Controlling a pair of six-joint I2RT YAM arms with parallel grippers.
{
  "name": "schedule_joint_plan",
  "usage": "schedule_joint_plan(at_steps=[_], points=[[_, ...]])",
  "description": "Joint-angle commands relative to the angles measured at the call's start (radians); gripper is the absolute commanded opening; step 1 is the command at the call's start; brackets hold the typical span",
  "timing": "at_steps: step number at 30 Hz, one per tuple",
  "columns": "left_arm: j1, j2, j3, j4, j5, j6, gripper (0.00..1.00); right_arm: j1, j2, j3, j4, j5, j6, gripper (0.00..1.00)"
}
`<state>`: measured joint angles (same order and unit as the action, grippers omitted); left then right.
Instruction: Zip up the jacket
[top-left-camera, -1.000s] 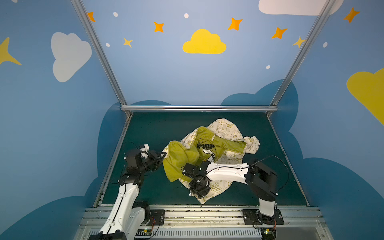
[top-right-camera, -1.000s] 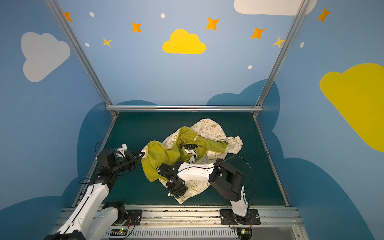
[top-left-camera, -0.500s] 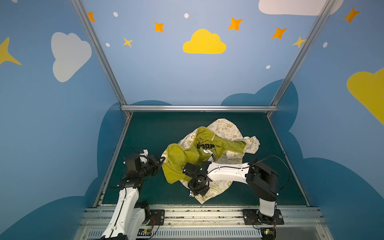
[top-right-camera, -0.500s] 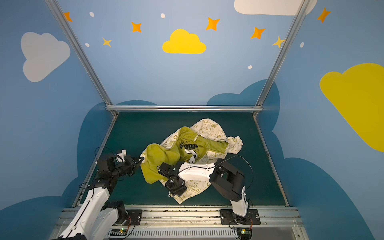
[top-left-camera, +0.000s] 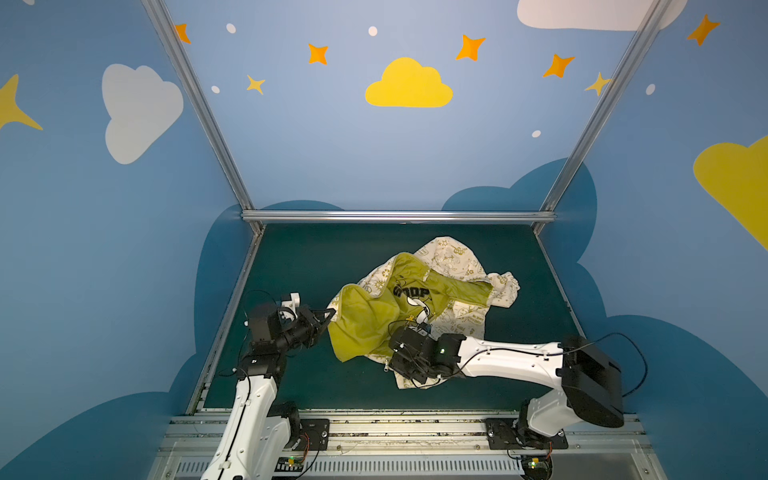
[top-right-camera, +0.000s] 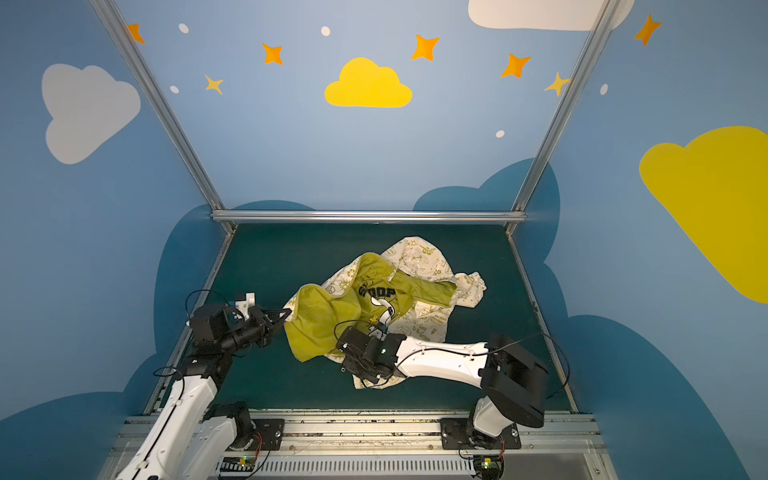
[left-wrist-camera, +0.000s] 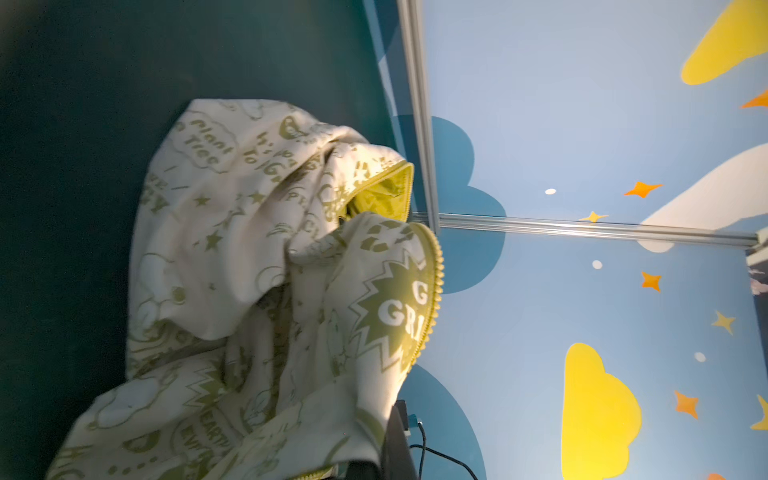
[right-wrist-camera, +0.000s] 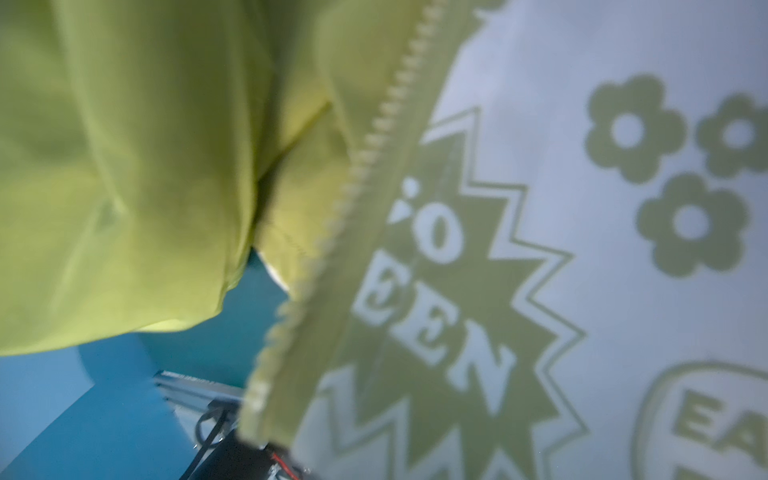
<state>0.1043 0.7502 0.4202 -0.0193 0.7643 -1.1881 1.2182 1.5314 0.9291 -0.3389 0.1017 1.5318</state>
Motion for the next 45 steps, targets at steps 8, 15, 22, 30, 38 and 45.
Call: schedule_joint_plan(at_steps=[8,15,22,30,38,45], points=[[-0.118,-0.059,0.099,-0.041,-0.039,-0.041,0.03,-0.048,-0.225,-0.080,0.168,0.021,-0.195,0.00],[-0.302,-0.032,0.058,0.103,-0.203,-0.074,0.03,-0.198,-0.260,-0.032,0.127,-0.142,-0.452,0.00],[-0.432,0.069,0.057,0.187,-0.301,-0.071,0.03,-0.286,-0.378,-0.035,0.089,-0.114,-0.557,0.00],[-0.466,0.199,0.159,0.249,-0.344,-0.049,0.03,-0.489,-0.416,0.092,0.003,-0.268,-0.733,0.00],[-0.458,0.206,0.301,0.291,-0.417,0.028,0.03,-0.598,-0.292,0.462,-0.094,-0.421,-1.018,0.00],[-0.443,0.194,0.365,0.344,-0.418,0.122,0.03,-0.625,-0.198,0.751,-0.394,-0.510,-1.077,0.00]])
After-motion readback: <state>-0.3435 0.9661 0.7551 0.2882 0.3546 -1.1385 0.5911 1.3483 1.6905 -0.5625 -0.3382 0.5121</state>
